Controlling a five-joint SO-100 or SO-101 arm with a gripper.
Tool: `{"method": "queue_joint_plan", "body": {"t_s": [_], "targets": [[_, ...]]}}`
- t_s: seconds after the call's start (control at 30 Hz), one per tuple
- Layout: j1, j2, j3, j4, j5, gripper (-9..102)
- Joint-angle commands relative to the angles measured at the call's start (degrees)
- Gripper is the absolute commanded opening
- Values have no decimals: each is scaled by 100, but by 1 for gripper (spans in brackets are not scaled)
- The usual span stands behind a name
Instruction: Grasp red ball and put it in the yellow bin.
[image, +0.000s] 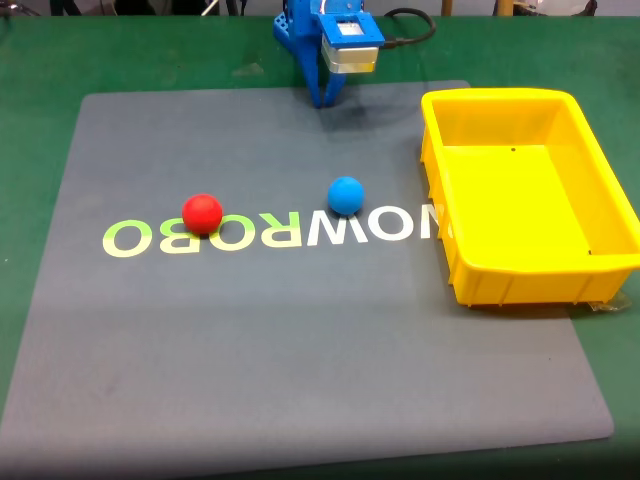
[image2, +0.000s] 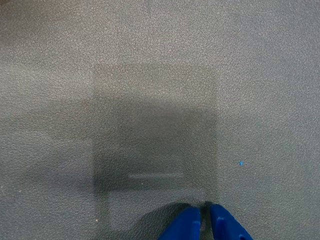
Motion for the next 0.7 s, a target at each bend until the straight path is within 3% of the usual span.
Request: {"method": "queue_joint_plan", "body": {"t_s": [0.0, 0.67], "targets": [[18, -35, 185, -9, 70, 0], [-114, 70, 176, 97, 149, 0]]}}
